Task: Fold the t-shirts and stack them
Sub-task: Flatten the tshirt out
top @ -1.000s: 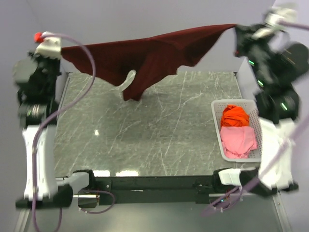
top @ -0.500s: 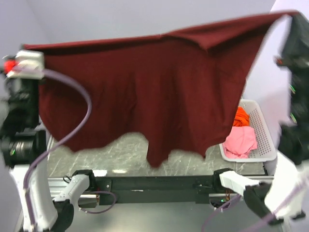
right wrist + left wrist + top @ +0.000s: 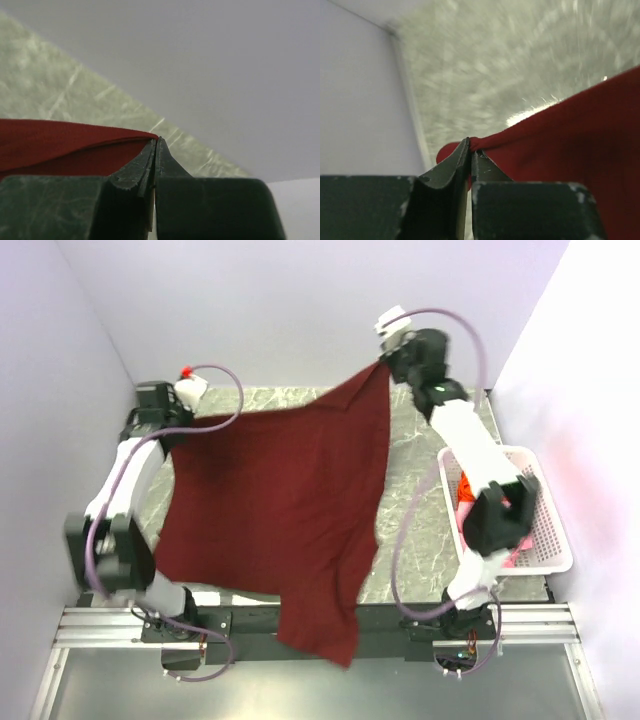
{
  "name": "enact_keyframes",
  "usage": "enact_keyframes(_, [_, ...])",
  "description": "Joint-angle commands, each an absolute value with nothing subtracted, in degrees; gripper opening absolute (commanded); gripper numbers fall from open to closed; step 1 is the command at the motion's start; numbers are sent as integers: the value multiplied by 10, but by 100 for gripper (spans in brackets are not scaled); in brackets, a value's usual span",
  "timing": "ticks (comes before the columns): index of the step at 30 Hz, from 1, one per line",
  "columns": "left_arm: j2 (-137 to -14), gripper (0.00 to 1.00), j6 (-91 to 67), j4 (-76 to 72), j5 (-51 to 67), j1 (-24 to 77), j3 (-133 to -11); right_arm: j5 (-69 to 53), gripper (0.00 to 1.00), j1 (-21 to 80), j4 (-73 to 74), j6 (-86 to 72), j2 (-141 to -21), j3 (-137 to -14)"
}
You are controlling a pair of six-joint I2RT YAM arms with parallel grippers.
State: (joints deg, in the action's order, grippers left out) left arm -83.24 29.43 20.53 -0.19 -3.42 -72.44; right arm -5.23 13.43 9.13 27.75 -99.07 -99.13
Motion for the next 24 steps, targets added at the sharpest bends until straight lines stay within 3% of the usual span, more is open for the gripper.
enact_keyframes(1, [-941, 10, 270, 170, -17, -33, -757, -32, 0, 141, 9, 329, -1075, -1060])
enact_keyframes(6, [-1194, 11, 244, 227, -31, -34, -964, 15, 0, 156, 16, 368, -1295, -1265])
enact_keyframes(10, [-1330, 15, 223, 278, -42, -36, -1173, 65, 0, 178, -32, 428, -1394, -1344])
enact_keyframes(11, [-1348, 19, 222, 280, -49, -37, -1196, 89, 5, 191, -51, 439, -1402, -1341])
enact_keyframes(12, [-1373, 33, 221, 282, -55, -38, -1215, 97, 34, 195, -68, 447, -1409, -1327])
enact_keyframes(13, [-1380, 44, 218, 273, -69, -39, -1233, 108, 51, 200, -91, 462, -1410, -1318])
enact_keyframes(14, [-1382, 61, 214, 263, -81, -39, -1233, 129, 69, 206, -101, 468, -1407, -1309])
enact_keyframes(17, [-1376, 82, 182, 251, -102, -47, -1242, 162, 76, 208, -88, 471, -1405, -1310])
enact_keyframes(18, [-1361, 84, 164, 256, -96, -51, -1239, 183, 77, 208, -80, 468, -1395, -1309])
enact_keyframes(22, [-1279, 87, 132, 275, -28, -82, -1157, 173, 77, 205, 59, 412, -1322, -1270])
enact_keyframes(24, [-1223, 85, 146, 307, 61, -95, -1119, 119, 77, 207, 132, 376, -1258, -1220])
